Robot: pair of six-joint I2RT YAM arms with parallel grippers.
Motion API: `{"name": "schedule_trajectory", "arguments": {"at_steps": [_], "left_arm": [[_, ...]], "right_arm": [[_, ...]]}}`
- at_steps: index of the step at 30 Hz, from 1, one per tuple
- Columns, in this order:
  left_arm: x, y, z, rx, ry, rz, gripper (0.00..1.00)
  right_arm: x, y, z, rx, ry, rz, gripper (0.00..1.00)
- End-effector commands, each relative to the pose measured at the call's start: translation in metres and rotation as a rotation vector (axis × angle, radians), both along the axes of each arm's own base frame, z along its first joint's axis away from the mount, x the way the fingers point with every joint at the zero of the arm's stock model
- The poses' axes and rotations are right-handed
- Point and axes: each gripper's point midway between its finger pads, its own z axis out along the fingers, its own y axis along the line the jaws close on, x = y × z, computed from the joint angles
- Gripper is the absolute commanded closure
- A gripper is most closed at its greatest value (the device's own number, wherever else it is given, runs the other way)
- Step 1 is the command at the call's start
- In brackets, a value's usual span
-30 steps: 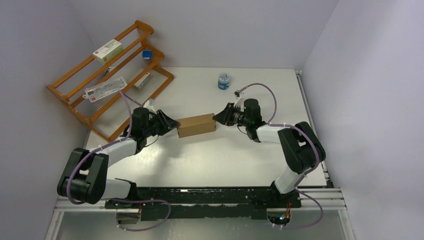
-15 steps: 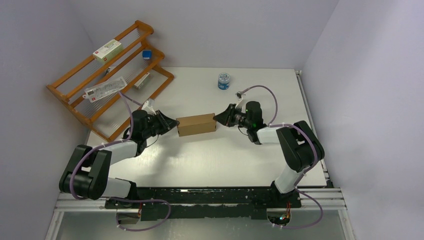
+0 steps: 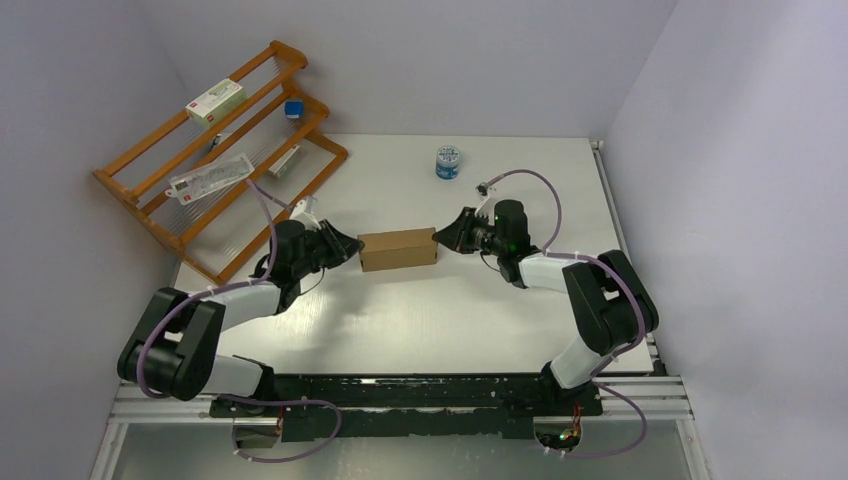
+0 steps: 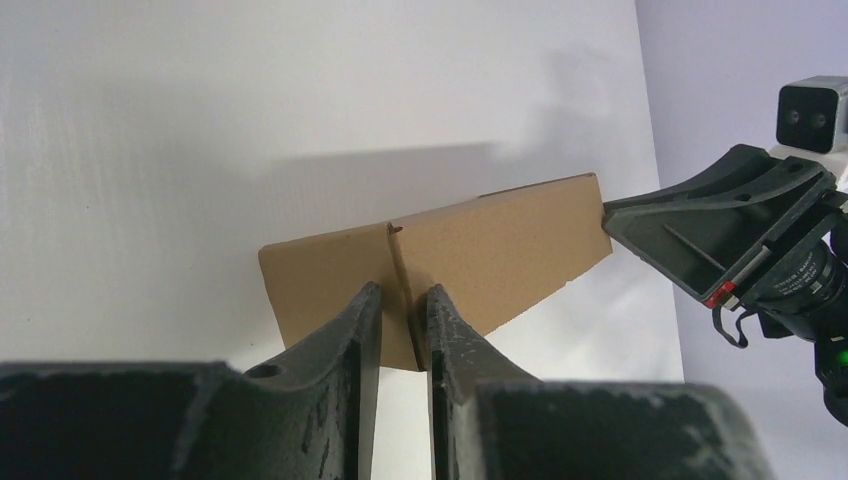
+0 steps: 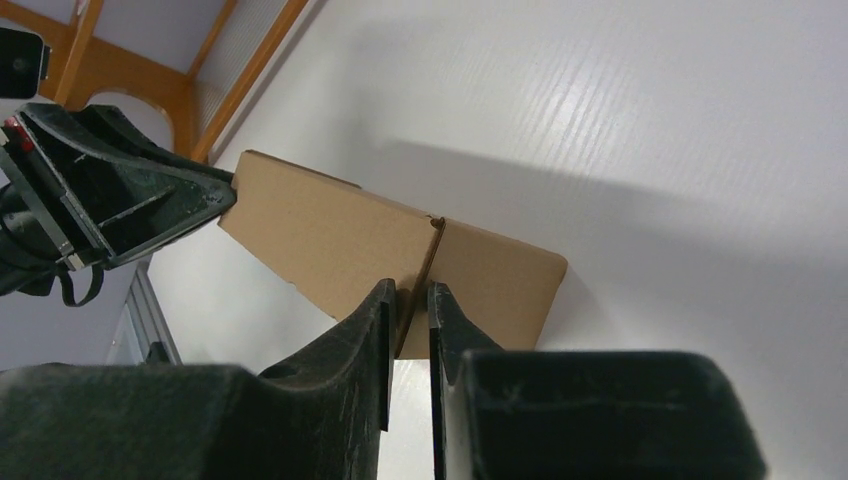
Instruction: Fold the paper box
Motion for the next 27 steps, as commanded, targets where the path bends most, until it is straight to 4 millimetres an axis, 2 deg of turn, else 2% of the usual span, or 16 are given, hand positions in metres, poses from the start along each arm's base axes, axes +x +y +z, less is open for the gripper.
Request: {"name": "schedule_trajectory", "arguments": {"at_steps": [1, 5, 7, 15, 19, 23, 27], "left_arm": [[-0.057, 0.008, -0.083, 0.167, 0.287, -0.059, 0.86], [-0.051, 0.008, -0.078, 0.181, 0.283, -0.064, 0.83], [-0.046, 0.007, -0.068, 0.173, 0.279, -0.050, 0.78], [-0.020, 0.012, -0.005, 0.148, 0.154, 0.005, 0.57], [-0.012, 0.017, 0.015, 0.133, 0.129, 0.021, 0.50], [-0.010, 0.012, 0.023, 0.095, 0.118, -0.005, 0.48], [-0.013, -0.002, 0.024, 0.035, 0.125, -0.079, 0.47]], "right_arm": [[-0.029, -0.009, -0.048, -0.077, 0.170, 0.005, 0.82], [-0.026, -0.012, -0.045, -0.087, 0.163, -0.014, 0.82], [-0.023, -0.015, -0.039, -0.087, 0.150, -0.028, 0.82], [-0.003, -0.022, -0.003, -0.075, 0.077, -0.073, 0.70], [0.003, -0.017, 0.014, -0.045, 0.060, -0.053, 0.66], [0.005, -0.009, 0.027, -0.004, 0.050, -0.016, 0.63], [0.003, -0.002, 0.027, 0.020, 0.063, 0.021, 0.63]]}}
